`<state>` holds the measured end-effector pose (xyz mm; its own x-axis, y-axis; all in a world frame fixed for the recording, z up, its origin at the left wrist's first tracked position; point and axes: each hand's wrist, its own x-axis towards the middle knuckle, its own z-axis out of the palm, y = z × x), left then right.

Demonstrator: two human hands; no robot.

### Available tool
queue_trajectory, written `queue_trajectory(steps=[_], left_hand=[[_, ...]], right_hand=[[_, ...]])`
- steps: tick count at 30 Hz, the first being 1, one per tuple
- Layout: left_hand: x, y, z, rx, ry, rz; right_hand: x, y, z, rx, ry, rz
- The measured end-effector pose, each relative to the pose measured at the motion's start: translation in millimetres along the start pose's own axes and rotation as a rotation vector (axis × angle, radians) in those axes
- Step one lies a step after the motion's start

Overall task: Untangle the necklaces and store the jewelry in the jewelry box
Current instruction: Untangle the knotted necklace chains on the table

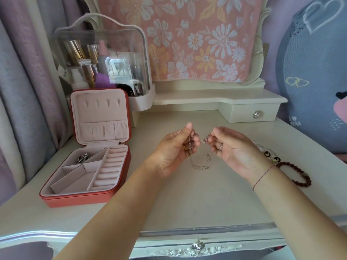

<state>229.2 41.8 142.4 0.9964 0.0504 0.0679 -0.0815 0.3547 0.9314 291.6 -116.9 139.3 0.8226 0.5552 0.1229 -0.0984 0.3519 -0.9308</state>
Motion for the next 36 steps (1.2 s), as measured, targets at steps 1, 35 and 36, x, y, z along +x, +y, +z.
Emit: queue_trajectory(steps=[1, 35, 36], left_hand=[[-0.4, 0.1, 0.3, 0.009, -0.006, -0.007], [4.6, -5.3, -2.2, 0.098, 0.142, 0.014], [5.0, -5.0, -2.8, 0.094, 0.147, 0.016]], right_hand=[[0.3, 0.9, -0.5, -0.022, -0.011, -0.011], [-4.5, 1.9, 8.8, -0.370, 0.075, -0.126], [-4.5, 1.8, 8.5, -0.361, 0.078, -0.127]])
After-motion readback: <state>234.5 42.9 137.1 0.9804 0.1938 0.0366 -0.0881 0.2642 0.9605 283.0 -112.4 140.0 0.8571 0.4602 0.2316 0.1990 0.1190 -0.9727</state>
